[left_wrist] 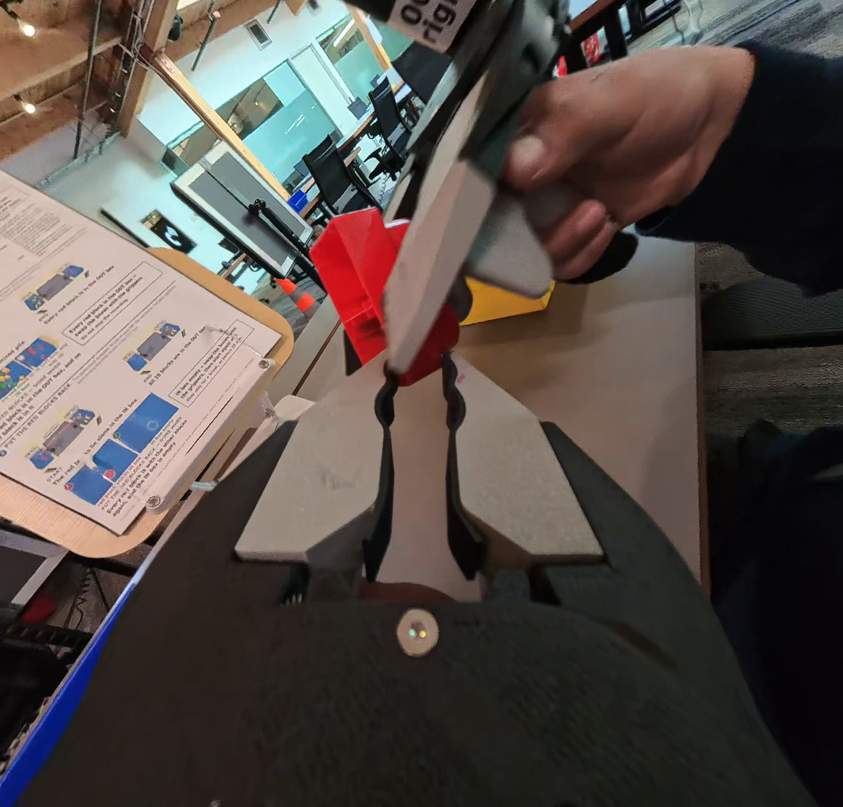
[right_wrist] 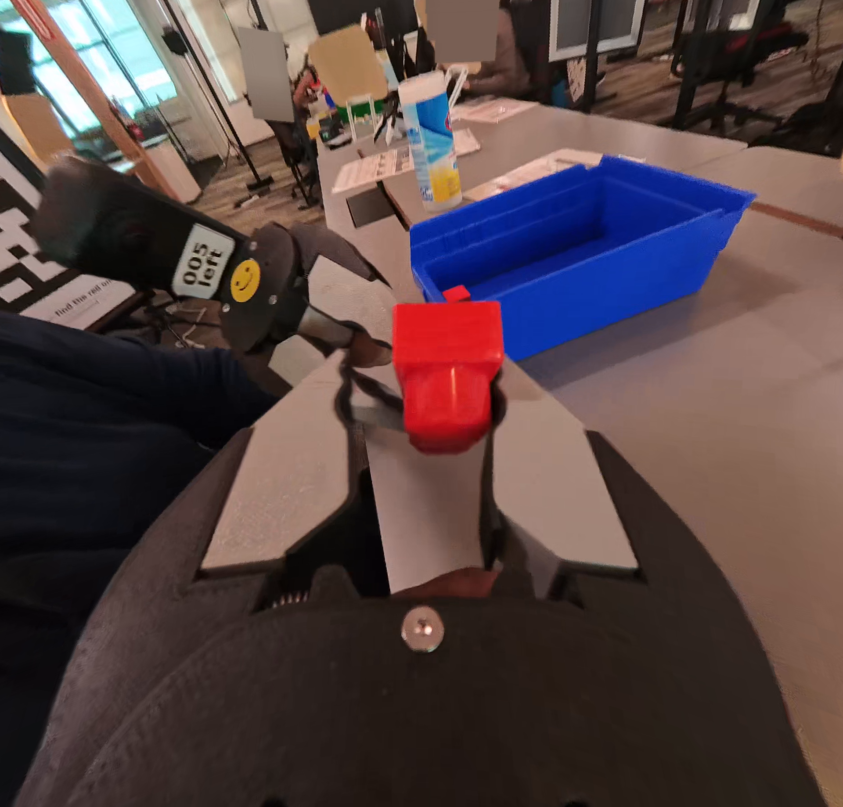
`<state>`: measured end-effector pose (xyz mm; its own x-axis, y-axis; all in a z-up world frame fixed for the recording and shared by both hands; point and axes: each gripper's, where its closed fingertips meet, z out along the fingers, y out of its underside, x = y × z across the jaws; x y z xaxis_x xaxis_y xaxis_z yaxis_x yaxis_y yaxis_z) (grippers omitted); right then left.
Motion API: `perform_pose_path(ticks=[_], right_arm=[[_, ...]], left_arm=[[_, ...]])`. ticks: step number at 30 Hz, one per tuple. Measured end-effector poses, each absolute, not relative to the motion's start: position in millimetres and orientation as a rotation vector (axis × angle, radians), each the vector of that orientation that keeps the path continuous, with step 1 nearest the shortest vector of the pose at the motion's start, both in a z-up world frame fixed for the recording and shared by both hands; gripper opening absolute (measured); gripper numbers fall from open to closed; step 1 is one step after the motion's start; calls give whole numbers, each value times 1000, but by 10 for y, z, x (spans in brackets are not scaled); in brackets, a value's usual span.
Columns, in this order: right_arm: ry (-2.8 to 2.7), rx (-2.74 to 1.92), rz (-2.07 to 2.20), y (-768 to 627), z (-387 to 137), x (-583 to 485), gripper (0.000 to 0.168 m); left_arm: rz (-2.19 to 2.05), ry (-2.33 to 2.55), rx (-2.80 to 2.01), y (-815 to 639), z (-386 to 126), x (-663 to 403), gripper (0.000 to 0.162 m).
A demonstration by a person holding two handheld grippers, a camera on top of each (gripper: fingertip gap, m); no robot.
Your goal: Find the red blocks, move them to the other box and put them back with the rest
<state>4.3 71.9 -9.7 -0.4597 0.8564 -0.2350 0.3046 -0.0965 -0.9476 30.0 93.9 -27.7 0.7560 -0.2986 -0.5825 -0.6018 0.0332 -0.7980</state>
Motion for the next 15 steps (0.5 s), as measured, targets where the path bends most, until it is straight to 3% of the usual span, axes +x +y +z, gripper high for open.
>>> perform_pose_path(ticks=[2, 9, 15], right_arm=[[-1730, -1271, 1587, 762, -146, 19, 38], [-1616, -1352, 1557, 1254, -114, 96, 33], [-1100, -1442, 1082, 2706, 198, 560, 33]], left_arm=[[294, 755, -1584, 977, -350, 293, 18], [215, 656, -1672, 994, -411, 40, 22], [312, 611, -1670, 917, -296, -272, 25]])
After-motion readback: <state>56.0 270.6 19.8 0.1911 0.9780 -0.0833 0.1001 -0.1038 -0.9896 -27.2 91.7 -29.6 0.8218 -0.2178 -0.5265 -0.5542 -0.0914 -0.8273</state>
